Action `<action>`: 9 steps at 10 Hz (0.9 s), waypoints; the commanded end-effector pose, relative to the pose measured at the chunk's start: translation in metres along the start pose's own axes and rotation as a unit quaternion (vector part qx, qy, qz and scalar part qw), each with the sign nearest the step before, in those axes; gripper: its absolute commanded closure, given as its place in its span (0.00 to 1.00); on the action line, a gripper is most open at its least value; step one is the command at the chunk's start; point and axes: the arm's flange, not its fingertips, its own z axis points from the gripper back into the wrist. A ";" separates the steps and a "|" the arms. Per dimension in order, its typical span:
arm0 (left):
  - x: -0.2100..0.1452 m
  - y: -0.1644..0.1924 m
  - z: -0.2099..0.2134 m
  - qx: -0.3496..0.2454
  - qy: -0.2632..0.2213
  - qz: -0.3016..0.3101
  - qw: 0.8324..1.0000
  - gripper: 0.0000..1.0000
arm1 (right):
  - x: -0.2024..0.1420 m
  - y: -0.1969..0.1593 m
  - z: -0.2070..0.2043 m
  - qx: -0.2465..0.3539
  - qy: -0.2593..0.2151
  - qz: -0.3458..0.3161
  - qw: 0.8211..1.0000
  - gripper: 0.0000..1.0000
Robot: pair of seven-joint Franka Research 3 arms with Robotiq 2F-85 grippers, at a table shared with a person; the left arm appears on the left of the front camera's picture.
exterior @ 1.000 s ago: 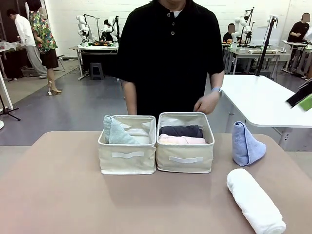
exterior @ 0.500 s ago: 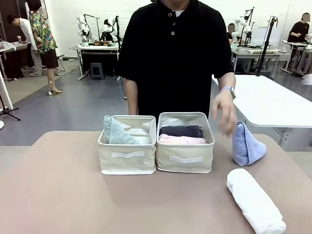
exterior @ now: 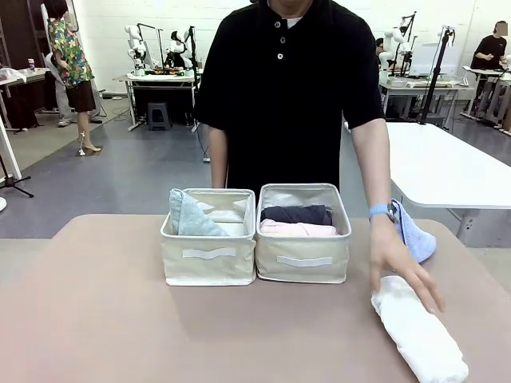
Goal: Sort the towels based on their folding style.
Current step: Pick up another triangle-folded towel from the table and place it in the left Fabric basket.
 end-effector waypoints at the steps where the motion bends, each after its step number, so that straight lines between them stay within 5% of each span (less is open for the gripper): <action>1: -0.001 -0.003 -0.002 0.008 0.004 0.003 1.000 0.00 | 0.031 -0.026 -0.019 0.026 0.004 0.015 1.000 0.00; 9: -0.001 -0.003 -0.002 0.008 0.004 0.003 1.000 0.00 | 0.065 -0.050 -0.043 0.004 0.017 0.008 1.000 0.00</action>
